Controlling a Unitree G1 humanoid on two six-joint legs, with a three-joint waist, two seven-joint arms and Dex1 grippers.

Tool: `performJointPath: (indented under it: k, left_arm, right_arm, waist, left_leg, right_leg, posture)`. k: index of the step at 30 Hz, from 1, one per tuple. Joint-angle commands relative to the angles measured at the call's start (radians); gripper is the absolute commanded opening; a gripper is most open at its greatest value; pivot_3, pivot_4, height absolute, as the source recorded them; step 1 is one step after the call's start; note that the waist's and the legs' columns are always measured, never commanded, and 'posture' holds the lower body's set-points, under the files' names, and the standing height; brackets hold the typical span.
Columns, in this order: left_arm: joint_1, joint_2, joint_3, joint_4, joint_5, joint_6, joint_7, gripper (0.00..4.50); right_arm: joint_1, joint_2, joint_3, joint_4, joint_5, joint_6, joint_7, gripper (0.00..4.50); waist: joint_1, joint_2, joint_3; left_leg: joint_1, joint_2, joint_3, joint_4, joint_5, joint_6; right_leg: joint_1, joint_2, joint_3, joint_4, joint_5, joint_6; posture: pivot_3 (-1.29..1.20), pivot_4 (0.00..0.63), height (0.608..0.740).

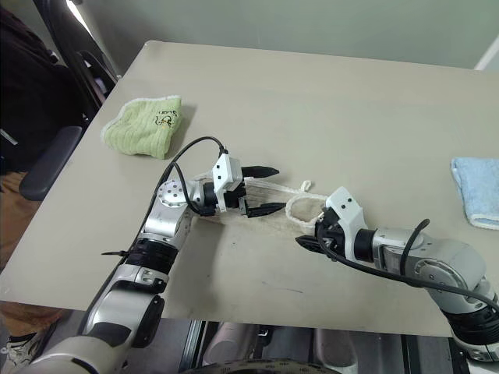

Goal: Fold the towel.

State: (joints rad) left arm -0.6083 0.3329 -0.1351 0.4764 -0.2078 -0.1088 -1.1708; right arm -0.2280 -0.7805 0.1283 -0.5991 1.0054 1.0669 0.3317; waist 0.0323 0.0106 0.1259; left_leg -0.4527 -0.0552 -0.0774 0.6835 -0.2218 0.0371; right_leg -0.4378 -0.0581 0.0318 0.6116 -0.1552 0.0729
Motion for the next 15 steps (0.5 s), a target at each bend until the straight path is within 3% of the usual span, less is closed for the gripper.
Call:
performJointPath:
  k: [1, 4, 10, 15]
  left_arm:
    - [-0.006, -0.002, 0.002, -0.032, -0.005, -0.006, 0.004, 4.5]
    - [-0.005, -0.002, 0.002, -0.033, -0.007, -0.004, 0.002, 4.5]
    - [-0.011, -0.003, 0.002, -0.025, -0.007, -0.005, 0.0, 4.5]
    - [-0.019, -0.005, 0.004, -0.015, -0.006, -0.009, 0.0, 4.5]
  right_arm:
    - [-0.016, 0.002, -0.036, -0.038, -0.007, -0.006, 0.028, 3.4]
    - [-0.028, 0.013, -0.06, -0.054, 0.027, -0.003, 0.039, 4.45]
    - [-0.036, 0.004, -0.113, -0.084, 0.066, 0.008, 0.058, 4.48]
    - [-0.031, -0.025, -0.238, -0.1, 0.144, -0.006, 0.07, 4.48]
  waist:
    - [0.0, 0.0, 0.0]
    - [0.0, 0.0, 0.0]
    - [0.0, 0.0, 0.0]
    - [0.0, 0.0, 0.0]
  left_leg:
    - [0.0, 0.0, 0.0, 0.0, 0.0, 0.0]
    - [0.0, 0.0, 0.0, 0.0, 0.0, 0.0]
    - [0.0, 0.0, 0.0, 0.0, 0.0, 0.0]
    - [0.0, 0.0, 0.0, 0.0, 0.0, -0.001]
  right_leg:
    - [0.0, 0.0, 0.0, 0.0, 0.0, 0.0]
    - [0.0, 0.0, 0.0, 0.0, 0.0, 0.0]
    - [0.0, 0.0, 0.0, 0.0, 0.0, -0.001]
    - [0.0, 0.0, 0.0, 0.0, 0.0, -0.001]
  posture:
    - [0.0, 0.15, 0.733]
    - [0.0, 0.15, 0.733]
    - [0.0, 0.15, 0.733]
    - [0.0, 0.15, 0.733]
